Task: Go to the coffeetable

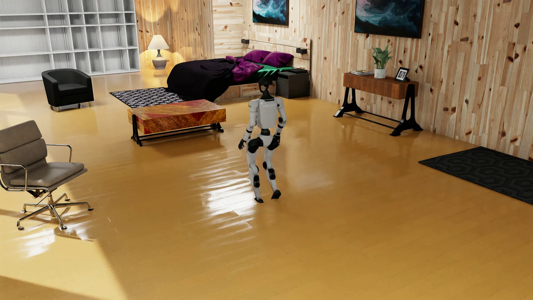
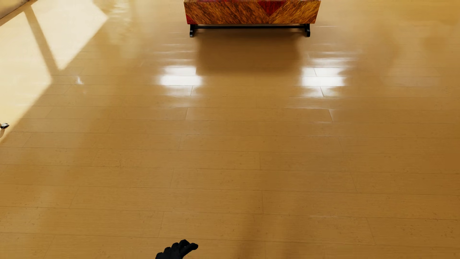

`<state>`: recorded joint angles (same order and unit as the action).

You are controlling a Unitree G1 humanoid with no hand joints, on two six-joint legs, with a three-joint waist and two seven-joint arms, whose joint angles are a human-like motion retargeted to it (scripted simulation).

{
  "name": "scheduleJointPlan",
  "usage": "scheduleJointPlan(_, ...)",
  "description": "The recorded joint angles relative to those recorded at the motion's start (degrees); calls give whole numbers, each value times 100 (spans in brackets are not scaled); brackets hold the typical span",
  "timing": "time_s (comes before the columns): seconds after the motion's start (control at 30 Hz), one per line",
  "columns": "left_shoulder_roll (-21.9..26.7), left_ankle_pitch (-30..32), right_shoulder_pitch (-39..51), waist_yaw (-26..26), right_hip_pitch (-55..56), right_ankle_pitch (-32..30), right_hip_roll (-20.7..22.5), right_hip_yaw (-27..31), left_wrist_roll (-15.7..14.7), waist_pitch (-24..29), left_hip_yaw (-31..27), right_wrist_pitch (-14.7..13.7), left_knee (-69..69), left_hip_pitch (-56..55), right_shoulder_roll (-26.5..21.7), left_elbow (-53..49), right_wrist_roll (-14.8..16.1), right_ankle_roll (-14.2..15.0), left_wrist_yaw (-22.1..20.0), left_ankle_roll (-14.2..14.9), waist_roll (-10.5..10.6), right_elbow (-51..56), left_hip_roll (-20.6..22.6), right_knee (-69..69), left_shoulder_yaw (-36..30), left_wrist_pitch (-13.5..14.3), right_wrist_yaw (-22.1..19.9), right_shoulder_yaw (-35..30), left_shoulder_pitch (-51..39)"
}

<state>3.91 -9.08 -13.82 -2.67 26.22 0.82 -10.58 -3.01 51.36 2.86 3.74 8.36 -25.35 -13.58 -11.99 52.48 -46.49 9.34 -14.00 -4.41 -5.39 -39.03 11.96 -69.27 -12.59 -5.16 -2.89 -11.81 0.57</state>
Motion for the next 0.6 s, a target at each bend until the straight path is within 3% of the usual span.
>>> scheduleJointPlan(0.07, 14, -310, -164, 111, 454, 550, -44, -8, 112, 3, -162, 58, 24, 405, 165, -13, 313, -326, 15, -35, -23, 194, 68, 1289, -226, 86, -286, 379, -434)
scheduleJointPlan(0.13, -5, -525, -122, 206, 611, 517, -23, -150, 56, -27, -320, 132, 222, 843, 212, -133, 286, -461, 8, -46, -12, 110, 79, 3111, -378, 198, -349, 415, -723)
scheduleJointPlan(0.23, -41, -699, 12, 293, 555, 346, 163, -291, -121, -107, -509, 178, 631, 1526, 207, -342, 50, -16, 8, -19, 43, -87, 60, 5717, -649, 356, -64, 393, -920)
scheduleJointPlan(0.27, -68, -797, 27, 317, 642, 356, 214, -170, -184, -129, -544, 184, 632, 1713, 214, -376, 27, 238, -6, -1, 63, -107, 69, 5831, -720, 373, -32, 463, -916)
scheduleJointPlan(0.3, -84, -865, 40, 340, 655, 203, 302, -32, -248, -158, -571, 183, 620, 1884, 250, -375, 18, 162, -15, 21, 84, -126, 45, 5717, -756, 358, -53, 533, -873)
scheduleJointPlan(0.37, -101, -737, 39, 384, 751, -444, 526, 72, -317, -221, -634, 213, 493, 2264, 389, -204, -8, -355, -45, 83, 169, -217, -104, 4932, -745, 196, -162, 670, -687)
scheduleJointPlan(0.43, -117, -121, 61, 433, 631, -413, 771, -17, -309, -269, -654, 288, -49, 2414, 549, 153, -37, -731, -123, 295, 337, -406, -352, 4267, -602, -144, -212, 818, -369)
scheduleJointPlan(0.5, -20, 1118, 175, 499, 306, 37, 1031, -281, -182, -268, -735, 373, -1402, 1971, 750, 489, -30, -1023, 0, 1029, 537, -567, -708, 4019, -595, -369, -208, 1002, -104)
scheduleJointPlan(0.53, 133, 1726, 106, 540, 117, 235, 1129, -473, 3, -255, -773, 232, -2354, 1524, 817, 639, -11, -1115, 117, 1550, 630, -644, -916, 3982, -767, -345, -301, 1087, -82)
scheduleJointPlan(0.57, 319, 2371, 129, 578, -95, 417, 1213, -669, 191, -238, -777, 119, -3268, 997, 873, 691, -18, -1176, 196, 1792, 721, -703, -1138, 3991, -952, -257, -351, 1127, -80)
scheduleJointPlan(0.6, 486, 2508, 192, 598, -344, 581, 1290, -831, 253, -218, -772, 26, -4006, 477, 889, 627, -65, -1212, 234, 1730, 805, -746, -1327, 4052, -1018, -149, -374, 1115, -68)
